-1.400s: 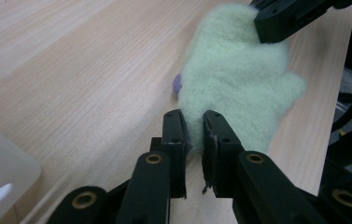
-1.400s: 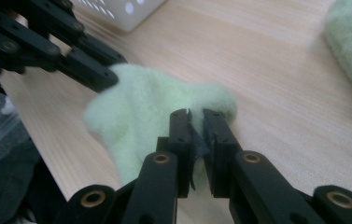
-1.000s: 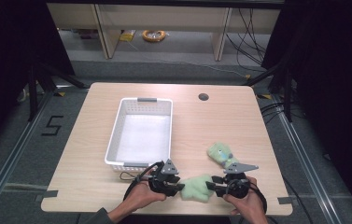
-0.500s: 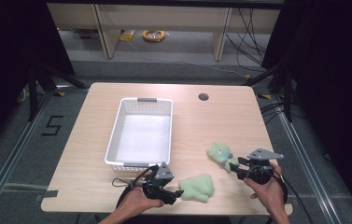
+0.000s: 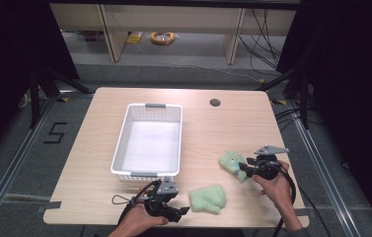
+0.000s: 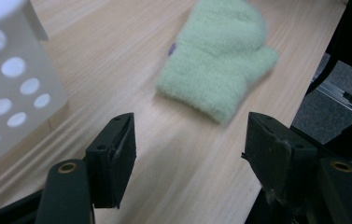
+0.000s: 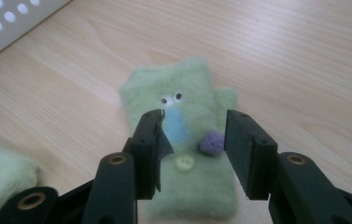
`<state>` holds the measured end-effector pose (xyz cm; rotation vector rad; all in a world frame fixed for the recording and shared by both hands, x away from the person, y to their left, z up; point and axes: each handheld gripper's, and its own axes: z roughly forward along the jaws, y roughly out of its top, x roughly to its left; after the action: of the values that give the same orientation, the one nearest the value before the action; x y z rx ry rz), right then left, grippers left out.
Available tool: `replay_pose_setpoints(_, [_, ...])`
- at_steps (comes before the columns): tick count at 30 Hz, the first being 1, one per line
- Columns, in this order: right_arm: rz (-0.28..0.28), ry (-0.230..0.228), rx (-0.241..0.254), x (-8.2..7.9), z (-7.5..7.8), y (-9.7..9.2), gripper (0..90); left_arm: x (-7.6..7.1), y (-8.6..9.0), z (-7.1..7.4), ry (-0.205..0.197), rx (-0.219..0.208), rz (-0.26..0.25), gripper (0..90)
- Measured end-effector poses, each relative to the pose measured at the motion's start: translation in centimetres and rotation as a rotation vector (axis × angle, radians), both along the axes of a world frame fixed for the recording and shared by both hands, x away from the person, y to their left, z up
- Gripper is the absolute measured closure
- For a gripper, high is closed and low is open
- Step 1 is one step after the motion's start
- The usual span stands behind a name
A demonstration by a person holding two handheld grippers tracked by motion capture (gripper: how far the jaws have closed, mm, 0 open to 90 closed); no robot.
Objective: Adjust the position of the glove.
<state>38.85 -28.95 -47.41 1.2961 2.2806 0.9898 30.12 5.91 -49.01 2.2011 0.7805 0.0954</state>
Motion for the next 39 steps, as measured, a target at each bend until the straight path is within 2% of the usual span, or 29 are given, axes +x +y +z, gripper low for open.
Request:
replay_pose_setpoints(3, [0.007,0.002,-0.017,0.6,-0.2,0.3,57.5,-0.1,0.0,-0.1,0.003,-0.001,0.004,33.8])
replay_pose_setpoints(4, [0.000,0.030,-0.012,1.1,-0.2,0.8,57.4,-0.1,0.1,-0.1,0.005,-0.001,0.008,33.8])
replay_pose_setpoints(6, [0.002,0.031,-0.023,1.3,-0.2,1.0,57.3,0.0,0.1,-0.1,0.006,0.003,0.017,33.8])
replay_pose_setpoints(7, [0.049,0.029,-0.043,2.0,-0.4,1.1,55.6,0.0,0.2,0.0,0.000,-0.006,0.016,33.8])
replay_pose_setpoints(9, [0.047,0.041,-0.023,2.3,-0.5,1.3,55.4,0.0,0.2,0.0,0.012,-0.013,0.022,33.8])
replay_pose_setpoints(11, [0.024,0.057,-0.023,2.4,-0.6,1.5,55.3,0.1,0.2,0.0,0.001,-0.010,0.029,33.8])
replay_pose_setpoints(15, [0.050,0.083,-0.061,3.2,-1.5,1.7,55.1,0.2,0.2,-0.1,0.003,-0.017,0.027,33.9])
replay_pose_setpoints(16, [0.031,0.112,-0.043,3.2,-1.6,1.9,56.6,0.1,0.2,-0.1,0.003,-0.016,0.027,33.9])
replay_pose_setpoints(17, [0.049,0.103,-0.056,3.4,-1.8,1.8,60.3,0.1,0.2,-0.1,0.004,-0.018,0.027,33.9])
replay_pose_setpoints(18, [0.063,0.097,-0.048,3.5,-1.9,1.7,65.4,0.2,0.3,0.0,0.003,-0.008,0.020,34.2])
replay_pose_setpoints(19, [0.072,0.090,-0.032,3.6,-2.0,1.6,70.5,0.2,0.2,-0.1,0.004,-0.019,0.026,34.2])
replay_pose_setpoints(20, [0.055,0.099,-0.002,3.6,-2.0,1.7,75.4,0.2,0.3,-0.1,0.003,-0.012,0.020,34.3])
replay_pose_setpoints(21, [0.055,0.099,-0.002,3.6,-2.0,1.7,75.4,0.2,0.3,-0.1,0.003,-0.012,0.020,34.3])
replay_pose_setpoints(22, [0.069,0.107,-0.001,3.7,-2.0,1.5,78.1,0.2,0.3,-0.1,0.005,-0.007,0.019,34.3])
replay_pose_setpoints(23, [0.046,0.140,-0.003,3.4,-1.9,1.5,81.4,0.3,0.3,-0.2,0.004,-0.006,0.017,34.5])
replay_pose_setpoints(24, [0.037,0.113,0.009,3.4,-2.1,1.6,82.0,0.3,0.3,-0.2,0.003,-0.006,0.017,34.5])
replay_pose_setpoints(26, [0.038,0.105,0.013,3.1,-1.8,1.6,82.9,0.2,0.3,-0.2,0.015,-0.018,0.031,34.7])
replay_pose_setpoints(27, [0.051,0.099,0.025,3.0,-1.3,1.6,83.0,0.1,0.2,-0.2,0.011,-0.025,0.039,34.8])
replay_pose_setpoints(28, [0.041,0.067,0.055,2.8,-1.2,1.8,83.1,0.2,0.3,-0.1,0.009,-0.020,0.033,34.9])
replay_pose_setpoints(29, [0.060,0.071,0.049,2.6,-0.5,1.7,83.1,0.2,0.3,-0.1,0.009,-0.020,0.033,35.0])
replay_pose_setpoints(30, [0.073,0.057,0.084,2.4,-0.1,1.8,83.2,0.2,0.3,0.2,-0.003,-0.020,0.023,35.3])
replay_pose_setpoints(31, [0.073,0.057,0.084,2.4,-0.1,1.8,83.2,0.2,0.3,0.2,-0.003,-0.020,0.023,35.4])
replay_pose_setpoints(32, [0.054,0.036,0.092,2.0,0.4,2.0,83.1,0.1,0.3,0.2,-0.006,-0.031,0.032,35.4])
replay_pose_setpoints(33, [0.049,0.026,0.116,1.5,1.1,2.2,83.1,0.1,0.3,0.3,-0.012,-0.031,0.023,35.5])
replay_pose_setpoints(34, [0.036,0.004,0.192,0.5,2.0,2.7,83.1,0.0,0.1,0.4,-0.002,-0.045,0.035,35.7])
replay_pose_setpoints(35, [0.049,-0.007,0.198,0.3,2.4,2.6,83.1,0.0,0.0,0.5,-0.014,-0.053,0.036,35.8])
replay_pose_setpoints(36, [0.049,-0.024,0.225,0.0,2.7,2.9,83.1,0.0,0.0,0.6,-0.015,-0.045,0.028,35.9])
replay_pose_setpoints(38, [0.045,-0.033,0.233,-0.4,3.1,3.2,83.1,0.0,-0.2,0.7,-0.018,-0.041,0.029,36.0])
replay_pose_setpoints(39, [0.059,-0.052,0.263,-1.1,3.7,4.0,83.1,-0.2,-0.6,0.7,-0.009,-0.079,0.050,36.4])
